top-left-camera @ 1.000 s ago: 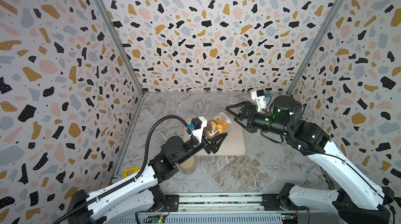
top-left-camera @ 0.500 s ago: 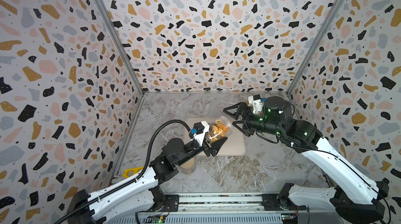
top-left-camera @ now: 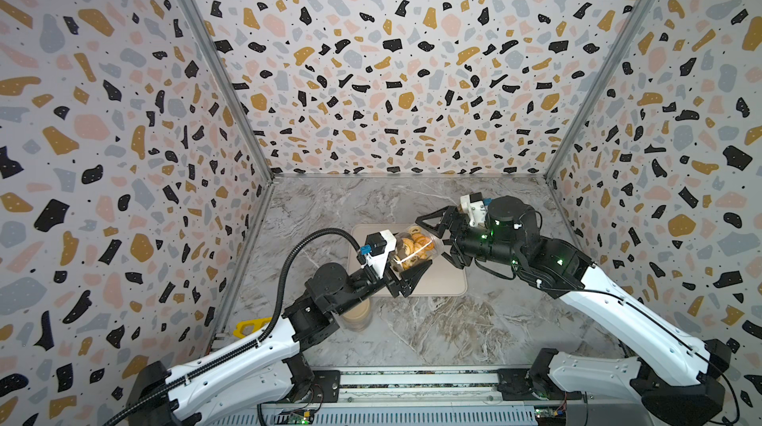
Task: Pour the cookies out of the jar
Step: Unscrew the lid from the jar.
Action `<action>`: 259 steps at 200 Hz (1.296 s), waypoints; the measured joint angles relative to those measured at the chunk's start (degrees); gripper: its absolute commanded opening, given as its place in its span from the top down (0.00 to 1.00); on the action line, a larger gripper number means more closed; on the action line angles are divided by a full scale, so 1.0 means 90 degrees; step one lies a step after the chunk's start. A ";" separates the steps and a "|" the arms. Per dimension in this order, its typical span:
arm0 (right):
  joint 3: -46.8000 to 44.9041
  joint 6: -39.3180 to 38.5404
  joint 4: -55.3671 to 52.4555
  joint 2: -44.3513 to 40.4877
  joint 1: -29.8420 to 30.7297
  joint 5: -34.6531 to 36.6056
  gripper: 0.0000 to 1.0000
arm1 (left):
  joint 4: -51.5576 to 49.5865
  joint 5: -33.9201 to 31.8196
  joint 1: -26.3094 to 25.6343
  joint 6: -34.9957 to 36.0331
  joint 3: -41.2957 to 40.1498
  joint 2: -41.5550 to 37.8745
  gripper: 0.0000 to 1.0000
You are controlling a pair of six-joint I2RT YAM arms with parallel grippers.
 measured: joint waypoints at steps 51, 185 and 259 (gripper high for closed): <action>-0.0279 0.0204 0.0403 -0.0216 0.0049 0.0024 0.10 | 0.0165 0.0000 -0.0027 0.0036 0.0000 0.0022 1.00; -0.0369 -0.0187 0.1163 -0.0284 0.0187 0.0199 0.28 | 0.1214 -0.0369 -0.0121 -0.1613 -0.0192 0.0097 1.00; 0.0121 -0.1481 0.1413 0.0024 0.0267 0.0216 0.28 | 0.3036 -0.0624 -0.0143 -0.4129 -0.0508 0.0500 1.00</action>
